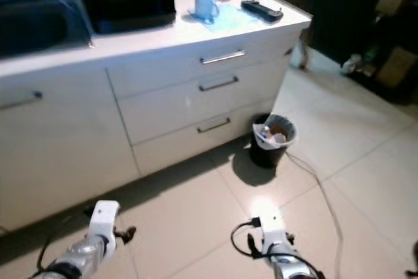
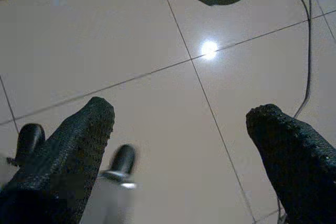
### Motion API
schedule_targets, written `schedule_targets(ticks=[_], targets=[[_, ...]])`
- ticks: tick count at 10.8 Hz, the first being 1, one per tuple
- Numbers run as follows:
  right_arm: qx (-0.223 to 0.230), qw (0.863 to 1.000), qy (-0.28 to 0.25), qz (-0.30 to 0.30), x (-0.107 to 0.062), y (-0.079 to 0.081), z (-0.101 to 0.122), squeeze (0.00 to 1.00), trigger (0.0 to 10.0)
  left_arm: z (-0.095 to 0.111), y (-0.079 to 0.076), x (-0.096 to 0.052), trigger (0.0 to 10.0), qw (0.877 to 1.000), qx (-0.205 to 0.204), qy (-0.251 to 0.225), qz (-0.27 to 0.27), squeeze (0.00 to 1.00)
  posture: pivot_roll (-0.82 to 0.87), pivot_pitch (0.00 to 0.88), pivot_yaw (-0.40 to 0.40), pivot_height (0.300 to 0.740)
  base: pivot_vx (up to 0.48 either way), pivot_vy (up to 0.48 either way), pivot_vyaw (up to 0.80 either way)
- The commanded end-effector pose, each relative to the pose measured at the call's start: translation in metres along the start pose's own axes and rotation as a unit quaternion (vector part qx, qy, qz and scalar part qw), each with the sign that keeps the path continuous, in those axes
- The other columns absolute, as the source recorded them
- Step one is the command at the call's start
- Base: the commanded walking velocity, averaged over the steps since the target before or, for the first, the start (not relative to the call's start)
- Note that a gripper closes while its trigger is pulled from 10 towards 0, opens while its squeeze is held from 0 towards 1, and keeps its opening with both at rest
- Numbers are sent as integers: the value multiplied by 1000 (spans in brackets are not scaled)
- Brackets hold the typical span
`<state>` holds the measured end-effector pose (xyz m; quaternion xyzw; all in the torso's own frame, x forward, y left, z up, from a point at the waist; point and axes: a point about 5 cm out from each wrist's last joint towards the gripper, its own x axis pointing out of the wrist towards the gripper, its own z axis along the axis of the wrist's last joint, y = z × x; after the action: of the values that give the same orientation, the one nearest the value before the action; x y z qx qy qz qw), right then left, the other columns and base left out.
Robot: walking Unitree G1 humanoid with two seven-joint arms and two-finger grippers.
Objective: Kitchen organization
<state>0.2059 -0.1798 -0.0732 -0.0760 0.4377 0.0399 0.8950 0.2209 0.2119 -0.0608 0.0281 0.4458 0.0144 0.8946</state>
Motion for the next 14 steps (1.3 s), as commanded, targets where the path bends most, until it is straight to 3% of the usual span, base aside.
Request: schedule_targets(ticks=[1,5,8,12,14], targets=[[-5,1000,5,-4,-1,-5,-2,0,10000,3,-9,1,10000,1000,4,2,-8,0,10,0,-39,740,0,368,0],[-23,1000,4,-3,-1,-9,0,0,10000,23,-16,4,10000,1000,9,-7,-12,0,19,0,-56,740,0,76,0],[-28,1000,0,7,0,-5,3,0,10000,25,-17,4,10000,1000,10,-9,-11,0,25,0,-57,740,0,0,0],[-26,1000,1,9,0,-2,2,0,10000,30,-18,4,10000,1000,15,-18,-15,0,24,0,-47,740,0,0,786],[-24,1000,3,9,0,-1,0,0,10000,31,-17,4,10000,1000,20,-18,-13,0,24,0,-45,740,0,0,253]])
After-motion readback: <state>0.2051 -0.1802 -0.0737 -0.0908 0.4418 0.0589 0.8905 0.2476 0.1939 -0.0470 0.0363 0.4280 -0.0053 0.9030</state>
